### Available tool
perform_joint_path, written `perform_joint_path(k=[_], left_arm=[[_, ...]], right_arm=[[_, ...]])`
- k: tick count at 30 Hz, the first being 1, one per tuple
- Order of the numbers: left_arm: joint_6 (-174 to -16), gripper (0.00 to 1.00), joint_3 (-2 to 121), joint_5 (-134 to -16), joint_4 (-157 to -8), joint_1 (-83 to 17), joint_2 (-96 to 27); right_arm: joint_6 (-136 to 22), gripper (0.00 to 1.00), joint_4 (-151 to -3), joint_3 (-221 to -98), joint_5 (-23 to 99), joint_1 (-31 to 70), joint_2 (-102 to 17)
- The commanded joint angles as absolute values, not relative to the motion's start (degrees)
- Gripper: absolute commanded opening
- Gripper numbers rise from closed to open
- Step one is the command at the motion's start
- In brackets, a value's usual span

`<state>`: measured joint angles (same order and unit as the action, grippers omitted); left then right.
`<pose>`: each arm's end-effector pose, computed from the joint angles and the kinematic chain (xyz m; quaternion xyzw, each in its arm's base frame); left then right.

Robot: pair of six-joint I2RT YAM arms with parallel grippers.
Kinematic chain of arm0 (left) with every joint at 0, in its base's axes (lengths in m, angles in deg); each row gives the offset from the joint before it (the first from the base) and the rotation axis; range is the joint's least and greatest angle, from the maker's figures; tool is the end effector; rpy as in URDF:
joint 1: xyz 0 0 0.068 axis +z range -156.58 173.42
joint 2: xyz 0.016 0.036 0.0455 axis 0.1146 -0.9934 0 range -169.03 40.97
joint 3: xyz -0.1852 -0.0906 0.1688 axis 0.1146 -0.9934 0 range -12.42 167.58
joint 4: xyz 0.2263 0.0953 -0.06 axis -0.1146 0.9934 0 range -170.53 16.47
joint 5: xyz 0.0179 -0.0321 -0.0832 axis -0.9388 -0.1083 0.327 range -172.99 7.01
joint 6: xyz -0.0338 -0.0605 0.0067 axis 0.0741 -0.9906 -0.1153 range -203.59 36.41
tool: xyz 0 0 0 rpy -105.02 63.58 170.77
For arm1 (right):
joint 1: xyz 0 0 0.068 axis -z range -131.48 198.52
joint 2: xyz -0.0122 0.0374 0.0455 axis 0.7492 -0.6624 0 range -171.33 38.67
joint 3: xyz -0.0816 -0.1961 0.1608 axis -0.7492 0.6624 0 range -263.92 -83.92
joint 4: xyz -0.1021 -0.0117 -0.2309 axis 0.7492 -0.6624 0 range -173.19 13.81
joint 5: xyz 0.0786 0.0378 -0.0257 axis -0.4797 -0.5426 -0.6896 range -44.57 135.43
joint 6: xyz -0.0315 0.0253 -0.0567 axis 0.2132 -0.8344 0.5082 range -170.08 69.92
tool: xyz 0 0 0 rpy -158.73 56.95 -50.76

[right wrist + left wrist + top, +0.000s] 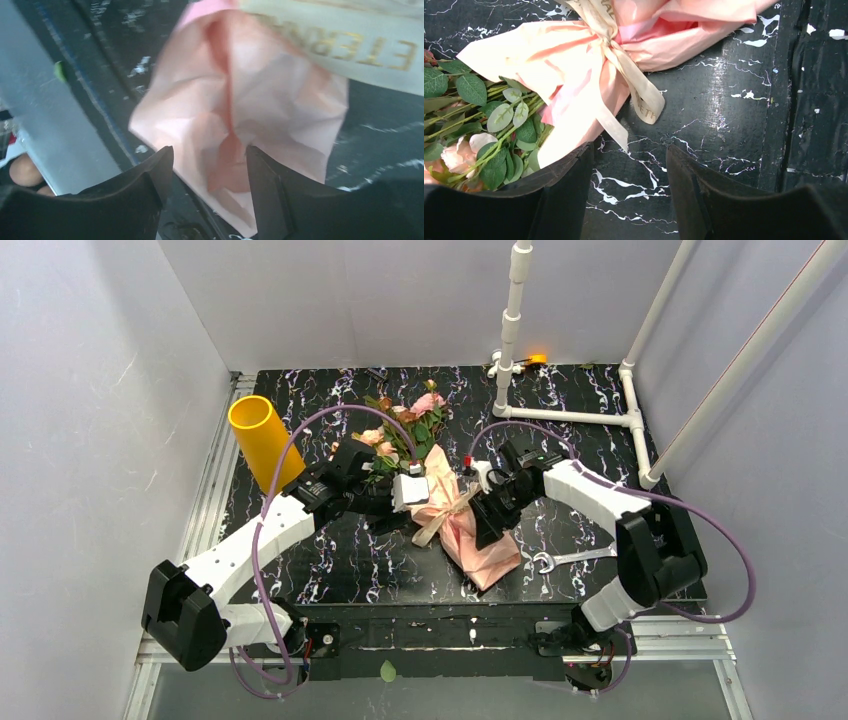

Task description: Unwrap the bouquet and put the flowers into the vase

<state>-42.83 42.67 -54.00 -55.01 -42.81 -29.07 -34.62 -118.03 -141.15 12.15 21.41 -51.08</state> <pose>0.2011 -0.1814 0.2724 0.6292 0.6229 -0.2111 0.4142 0.2373 0.1564 0.1779 -0.3809 0.8703 0.2954 0.1009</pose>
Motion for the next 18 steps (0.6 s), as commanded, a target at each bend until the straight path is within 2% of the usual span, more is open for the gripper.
perform_joint_path(k=[1, 3, 5, 10, 13, 18], left_arm=[[-40.5, 0.52, 43.4, -53.8, -54.1, -43.6, -29.8], [-39.5, 0.51, 43.6, -53.9, -54.1, -44.2, -30.7], [-38.2, 0.5, 43.9, -54.1, -54.2, -45.0, -31.8], [-36.5, 0.46, 44.5, -55.3, -57.8, -46.1, -34.6], [-36.5, 0.46, 46.0, -55.6, -59.6, -46.4, -36.4], [-35.6, 0.47, 47.6, -56.1, -60.0, -47.0, -38.7]], right_arm=[[-33.6, 0.65, -120.1, -142.3, 0.9, 18.1, -44.8], [-33.6, 0.65, -121.1, -144.3, 0.2, 18.1, -43.8], [-33.1, 0.66, -121.4, -146.8, 5.4, 18.6, -42.6], [-33.5, 0.67, -111.7, -147.8, 18.7, 23.8, -39.3], [-33.3, 0.67, -108.7, -148.6, 23.3, 26.3, -41.4], [-29.9, 0.67, -104.7, -148.7, 24.6, 29.3, -46.3]])
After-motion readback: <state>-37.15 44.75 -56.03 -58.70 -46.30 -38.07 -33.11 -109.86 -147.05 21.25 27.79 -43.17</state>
